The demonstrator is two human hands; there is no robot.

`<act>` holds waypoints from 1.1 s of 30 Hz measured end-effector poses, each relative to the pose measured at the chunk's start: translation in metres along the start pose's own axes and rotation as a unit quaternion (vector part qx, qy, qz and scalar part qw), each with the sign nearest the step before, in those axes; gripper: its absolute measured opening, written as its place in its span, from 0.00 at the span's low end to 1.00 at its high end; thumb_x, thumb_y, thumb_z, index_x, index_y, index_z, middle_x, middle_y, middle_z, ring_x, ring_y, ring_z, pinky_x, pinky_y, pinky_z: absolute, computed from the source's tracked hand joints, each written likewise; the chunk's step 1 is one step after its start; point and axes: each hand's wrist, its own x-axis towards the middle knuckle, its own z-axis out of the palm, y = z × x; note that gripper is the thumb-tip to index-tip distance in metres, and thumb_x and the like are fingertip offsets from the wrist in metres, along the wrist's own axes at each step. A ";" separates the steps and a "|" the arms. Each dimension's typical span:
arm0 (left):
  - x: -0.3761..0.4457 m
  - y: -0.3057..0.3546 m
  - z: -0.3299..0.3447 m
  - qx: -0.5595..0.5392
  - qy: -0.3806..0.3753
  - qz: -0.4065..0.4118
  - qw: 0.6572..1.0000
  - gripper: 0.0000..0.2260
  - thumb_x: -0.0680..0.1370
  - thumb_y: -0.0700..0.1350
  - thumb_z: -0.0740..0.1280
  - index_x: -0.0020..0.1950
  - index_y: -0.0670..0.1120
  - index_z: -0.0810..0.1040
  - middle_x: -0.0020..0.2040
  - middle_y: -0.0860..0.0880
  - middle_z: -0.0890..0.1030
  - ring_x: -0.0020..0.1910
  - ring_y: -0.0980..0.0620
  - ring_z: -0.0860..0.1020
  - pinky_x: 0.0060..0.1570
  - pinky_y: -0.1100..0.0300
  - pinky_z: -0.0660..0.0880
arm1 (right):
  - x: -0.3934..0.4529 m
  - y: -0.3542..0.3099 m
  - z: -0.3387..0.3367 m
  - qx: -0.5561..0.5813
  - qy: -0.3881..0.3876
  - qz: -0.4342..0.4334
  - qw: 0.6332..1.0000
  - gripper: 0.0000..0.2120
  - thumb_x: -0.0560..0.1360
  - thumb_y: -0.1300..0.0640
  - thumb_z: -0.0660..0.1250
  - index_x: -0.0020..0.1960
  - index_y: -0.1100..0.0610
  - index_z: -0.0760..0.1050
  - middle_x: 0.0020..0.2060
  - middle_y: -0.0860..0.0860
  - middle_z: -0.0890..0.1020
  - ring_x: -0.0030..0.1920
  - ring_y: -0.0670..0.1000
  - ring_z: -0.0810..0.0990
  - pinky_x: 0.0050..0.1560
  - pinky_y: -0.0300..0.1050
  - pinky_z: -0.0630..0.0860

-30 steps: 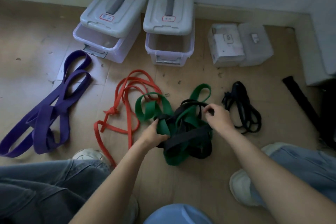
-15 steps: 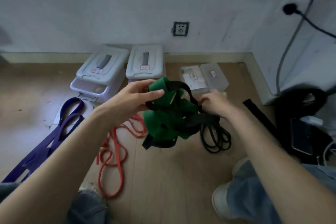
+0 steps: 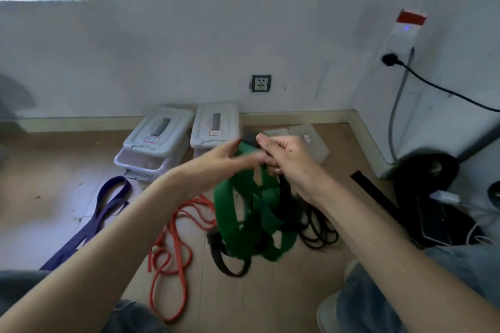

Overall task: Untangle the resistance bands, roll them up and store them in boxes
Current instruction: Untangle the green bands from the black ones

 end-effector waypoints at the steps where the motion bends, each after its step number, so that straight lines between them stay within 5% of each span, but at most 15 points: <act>1: -0.003 -0.005 0.001 0.082 0.002 -0.021 0.996 0.20 0.73 0.49 0.70 0.63 0.46 0.73 0.53 0.45 0.83 0.50 0.50 0.82 0.51 0.57 0.79 | 0.002 0.001 0.003 -0.044 0.019 0.006 0.999 0.22 0.80 0.52 0.60 0.28 0.54 0.70 0.18 0.44 0.66 0.20 0.42 0.63 0.26 0.37 0.61; 4: -0.014 -0.021 -0.008 0.223 0.019 -0.056 0.973 0.11 0.74 0.42 0.70 0.56 0.42 0.79 0.46 0.40 0.84 0.45 0.43 0.83 0.49 0.51 0.80 | 0.003 0.000 -0.016 -0.181 0.097 0.025 0.978 0.23 0.80 0.52 0.58 0.27 0.55 0.71 0.18 0.45 0.70 0.20 0.42 0.66 0.30 0.40 0.64; 7: -0.033 -0.031 -0.013 0.140 -0.024 -0.045 0.989 0.08 0.74 0.44 0.69 0.51 0.45 0.81 0.44 0.45 0.85 0.44 0.46 0.83 0.45 0.57 0.80 | 0.004 -0.017 -0.047 -0.160 0.166 0.038 0.972 0.21 0.81 0.52 0.56 0.32 0.57 0.75 0.19 0.45 0.73 0.21 0.42 0.69 0.30 0.40 0.67; 9: -0.038 -0.023 -0.011 0.018 -0.037 -0.008 0.999 0.11 0.72 0.47 0.69 0.52 0.45 0.80 0.47 0.45 0.84 0.45 0.47 0.83 0.42 0.60 0.80 | 0.005 -0.023 -0.051 -0.262 0.088 0.070 0.959 0.17 0.80 0.53 0.57 0.39 0.58 0.77 0.29 0.49 0.80 0.29 0.47 0.76 0.35 0.47 0.74; 12: -0.035 -0.007 -0.003 -0.071 0.019 0.044 0.996 0.07 0.69 0.48 0.68 0.45 0.51 0.83 0.42 0.48 0.85 0.42 0.51 0.83 0.38 0.63 0.78 | -0.007 -0.014 -0.040 -0.496 -0.061 0.138 0.855 0.18 0.78 0.51 0.61 0.63 0.61 0.72 0.58 0.57 0.78 0.55 0.54 0.77 0.52 0.47 0.73; 16: -0.025 -0.005 0.005 -0.149 0.092 0.052 0.983 0.08 0.72 0.47 0.67 0.45 0.45 0.82 0.39 0.47 0.82 0.38 0.51 0.81 0.36 0.60 0.78 | -0.027 -0.014 -0.030 -0.321 -0.198 0.105 0.920 0.22 0.73 0.46 0.68 0.64 0.49 0.69 0.57 0.42 0.77 0.57 0.41 0.76 0.55 0.37 0.71; 18: -0.021 -0.006 0.003 -0.223 0.099 0.044 0.969 0.07 0.74 0.47 0.66 0.44 0.45 0.79 0.37 0.48 0.80 0.39 0.50 0.78 0.39 0.56 0.79 | -0.037 -0.009 -0.019 -0.276 -0.258 0.108 0.919 0.29 0.66 0.39 0.71 0.63 0.42 0.64 0.55 0.35 0.74 0.55 0.34 0.74 0.53 0.32 0.70; 20: -0.019 -0.004 -0.001 -0.306 0.086 0.036 0.947 0.07 0.72 0.49 0.66 0.41 0.45 0.78 0.36 0.50 0.77 0.38 0.51 0.76 0.42 0.55 0.78 | -0.041 0.009 -0.006 -0.289 -0.192 0.055 0.936 0.31 0.64 0.41 0.74 0.60 0.41 0.62 0.53 0.34 0.74 0.54 0.34 0.73 0.52 0.32 0.70; 23: -0.020 -0.002 -0.009 -0.370 0.052 0.044 0.926 0.08 0.70 0.50 0.67 0.40 0.45 0.81 0.37 0.51 0.80 0.36 0.54 0.80 0.41 0.59 0.79 | -0.039 0.025 0.008 -0.234 -0.061 0.002 0.970 0.14 0.72 0.52 0.70 0.54 0.54 0.74 0.47 0.47 0.81 0.49 0.47 0.80 0.52 0.47 0.77; 25: -0.018 -0.005 -0.018 -0.326 0.077 0.061 0.940 0.12 0.71 0.51 0.67 0.47 0.45 0.80 0.43 0.50 0.83 0.40 0.51 0.83 0.38 0.58 0.80 | -0.033 0.019 0.003 -0.109 0.000 0.028 0.994 0.04 0.76 0.58 0.65 0.48 0.56 0.77 0.40 0.49 0.82 0.43 0.48 0.82 0.45 0.45 0.78; 27: -0.018 -0.016 -0.023 -0.228 0.090 0.031 0.969 0.19 0.69 0.59 0.66 0.55 0.49 0.76 0.48 0.51 0.83 0.44 0.50 0.83 0.37 0.58 0.79 | -0.027 0.007 -0.005 0.020 0.027 0.064 0.997 0.06 0.77 0.61 0.62 0.47 0.57 0.78 0.33 0.47 0.83 0.34 0.43 0.81 0.35 0.37 0.77; 29: -0.020 -0.037 -0.010 -0.140 0.005 -0.064 0.988 0.23 0.67 0.64 0.67 0.56 0.52 0.76 0.48 0.52 0.84 0.44 0.54 0.83 0.36 0.62 0.78 | -0.022 0.001 -0.008 0.071 0.027 0.087 0.993 0.06 0.77 0.63 0.61 0.46 0.60 0.77 0.30 0.49 0.83 0.31 0.44 0.81 0.30 0.37 0.76; 31: -0.019 -0.068 0.013 -0.033 -0.080 -0.106 0.991 0.19 0.67 0.58 0.73 0.54 0.53 0.77 0.48 0.54 0.84 0.49 0.55 0.82 0.42 0.66 0.78 | -0.024 0.002 -0.002 0.057 0.027 0.123 0.990 0.07 0.77 0.65 0.61 0.46 0.63 0.78 0.31 0.53 0.82 0.31 0.48 0.81 0.31 0.40 0.77; 33: -0.012 -0.093 0.024 0.134 -0.034 -0.094 0.986 0.12 0.69 0.47 0.75 0.49 0.53 0.78 0.45 0.54 0.83 0.51 0.52 0.81 0.46 0.67 0.77 | -0.027 0.004 -0.003 0.041 0.055 0.138 0.988 0.08 0.76 0.66 0.61 0.43 0.63 0.78 0.29 0.53 0.81 0.29 0.48 0.80 0.29 0.38 0.76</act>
